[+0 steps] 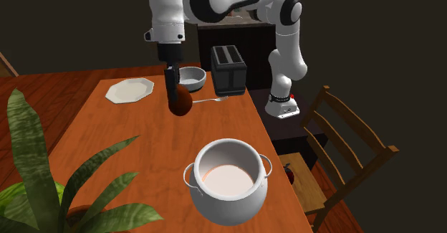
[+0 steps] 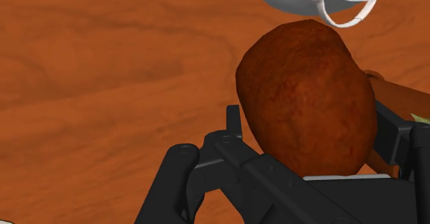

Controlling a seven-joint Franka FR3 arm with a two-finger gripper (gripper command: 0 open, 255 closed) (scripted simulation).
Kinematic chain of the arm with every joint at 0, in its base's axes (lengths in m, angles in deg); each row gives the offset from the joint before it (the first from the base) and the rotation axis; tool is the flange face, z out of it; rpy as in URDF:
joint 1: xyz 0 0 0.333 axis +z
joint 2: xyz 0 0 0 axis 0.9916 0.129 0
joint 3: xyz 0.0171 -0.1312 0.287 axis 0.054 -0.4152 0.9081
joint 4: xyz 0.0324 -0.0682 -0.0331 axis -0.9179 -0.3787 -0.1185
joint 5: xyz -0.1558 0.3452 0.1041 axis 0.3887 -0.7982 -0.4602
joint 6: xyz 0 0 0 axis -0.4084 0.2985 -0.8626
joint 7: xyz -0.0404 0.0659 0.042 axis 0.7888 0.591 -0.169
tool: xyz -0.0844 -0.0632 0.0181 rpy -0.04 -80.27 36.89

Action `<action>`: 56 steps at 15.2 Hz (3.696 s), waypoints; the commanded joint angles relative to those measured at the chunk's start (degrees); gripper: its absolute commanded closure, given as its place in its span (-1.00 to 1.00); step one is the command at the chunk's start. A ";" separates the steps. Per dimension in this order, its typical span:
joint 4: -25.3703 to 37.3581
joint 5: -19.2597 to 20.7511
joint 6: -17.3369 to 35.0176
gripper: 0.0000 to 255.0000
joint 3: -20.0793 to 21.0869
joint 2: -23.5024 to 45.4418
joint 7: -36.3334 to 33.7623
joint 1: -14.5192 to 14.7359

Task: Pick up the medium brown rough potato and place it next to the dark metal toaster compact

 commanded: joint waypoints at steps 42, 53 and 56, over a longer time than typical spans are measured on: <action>-63.65 -5.75 0.85 1.00 -18.16 -54.34 31.11 -11.86; -71.22 -6.86 9.28 1.00 -18.03 -53.14 33.71 -11.61; -73.08 -7.28 11.73 1.00 -18.03 -52.46 34.50 -11.47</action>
